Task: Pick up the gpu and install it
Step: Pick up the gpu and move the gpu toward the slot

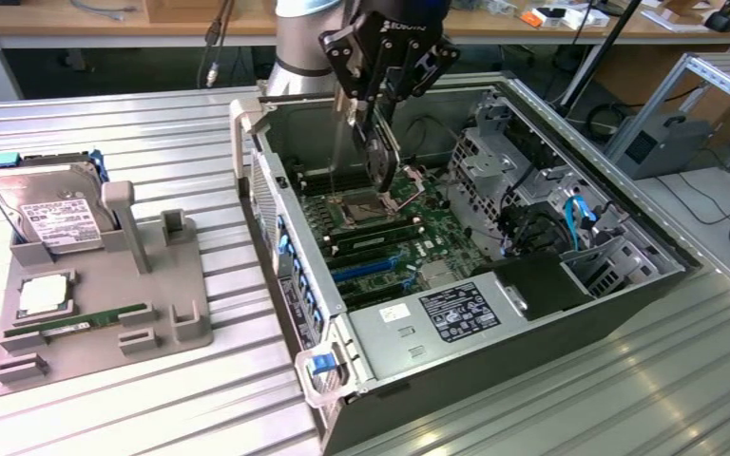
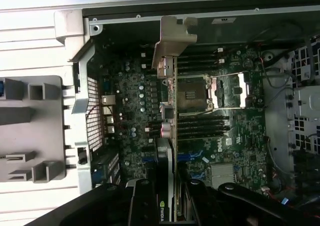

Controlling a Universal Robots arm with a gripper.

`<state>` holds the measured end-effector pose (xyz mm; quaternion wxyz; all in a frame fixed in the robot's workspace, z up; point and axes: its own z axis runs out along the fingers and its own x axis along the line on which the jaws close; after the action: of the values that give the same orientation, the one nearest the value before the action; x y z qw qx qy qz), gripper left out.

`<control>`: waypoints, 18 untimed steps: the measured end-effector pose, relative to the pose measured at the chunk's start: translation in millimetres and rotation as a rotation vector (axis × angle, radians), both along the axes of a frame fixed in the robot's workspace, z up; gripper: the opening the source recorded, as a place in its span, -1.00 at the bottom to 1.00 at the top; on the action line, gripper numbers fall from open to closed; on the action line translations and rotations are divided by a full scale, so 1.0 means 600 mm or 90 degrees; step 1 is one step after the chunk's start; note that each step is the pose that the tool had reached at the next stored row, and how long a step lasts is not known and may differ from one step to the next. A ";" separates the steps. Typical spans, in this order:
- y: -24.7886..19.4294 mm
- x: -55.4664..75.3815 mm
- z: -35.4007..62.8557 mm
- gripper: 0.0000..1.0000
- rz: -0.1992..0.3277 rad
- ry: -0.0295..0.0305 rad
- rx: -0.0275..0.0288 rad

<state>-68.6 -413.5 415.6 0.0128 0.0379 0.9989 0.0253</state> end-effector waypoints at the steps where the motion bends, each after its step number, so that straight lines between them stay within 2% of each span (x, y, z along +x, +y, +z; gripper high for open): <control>1: 0.0000 0.004 -0.001 -0.47 0.000 0.0000 -0.0003; 12: -0.0001 0.046 -0.012 -0.47 0.000 0.0000 -0.0036; 18: -0.0001 0.089 -0.022 -0.47 0.000 0.0001 -0.0055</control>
<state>-15.2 -413.5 402.1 0.0129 0.0378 0.9990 0.0210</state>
